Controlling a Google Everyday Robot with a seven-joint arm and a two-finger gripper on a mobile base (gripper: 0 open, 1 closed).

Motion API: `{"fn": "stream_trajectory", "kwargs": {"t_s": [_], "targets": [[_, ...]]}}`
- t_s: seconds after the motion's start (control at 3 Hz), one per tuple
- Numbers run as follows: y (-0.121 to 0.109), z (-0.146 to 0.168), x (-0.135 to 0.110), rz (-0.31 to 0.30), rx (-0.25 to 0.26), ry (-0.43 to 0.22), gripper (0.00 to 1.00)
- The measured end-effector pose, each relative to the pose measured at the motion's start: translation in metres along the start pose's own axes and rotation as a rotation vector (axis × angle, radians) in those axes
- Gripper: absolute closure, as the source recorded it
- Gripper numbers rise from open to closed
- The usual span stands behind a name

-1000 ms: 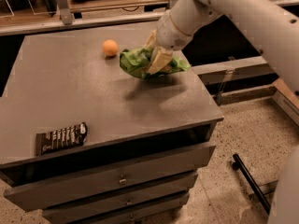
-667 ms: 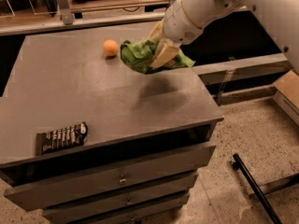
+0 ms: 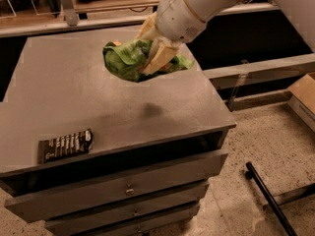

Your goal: Move green rice chip bag near rxbar chocolate

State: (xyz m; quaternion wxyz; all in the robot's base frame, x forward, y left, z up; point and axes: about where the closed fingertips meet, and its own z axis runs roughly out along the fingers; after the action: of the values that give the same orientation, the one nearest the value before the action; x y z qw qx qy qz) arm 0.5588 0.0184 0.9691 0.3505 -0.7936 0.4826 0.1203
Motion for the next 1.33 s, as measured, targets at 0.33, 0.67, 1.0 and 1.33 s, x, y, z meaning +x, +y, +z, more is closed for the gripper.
{"fn": "stream_trajectory", "kwargs": {"t_s": [0.33,0.67,1.0,1.33], "targets": [[0.015,0.021,-0.042,-0.064,-0.054,0.005,1.0],[0.021,0.04,-0.068,-0.091,-0.088,0.009,1.0],[0.019,0.06,-0.09,-0.053,-0.137,-0.001,0.79],[0.018,0.081,-0.104,0.031,-0.167,0.011,0.56]]}}
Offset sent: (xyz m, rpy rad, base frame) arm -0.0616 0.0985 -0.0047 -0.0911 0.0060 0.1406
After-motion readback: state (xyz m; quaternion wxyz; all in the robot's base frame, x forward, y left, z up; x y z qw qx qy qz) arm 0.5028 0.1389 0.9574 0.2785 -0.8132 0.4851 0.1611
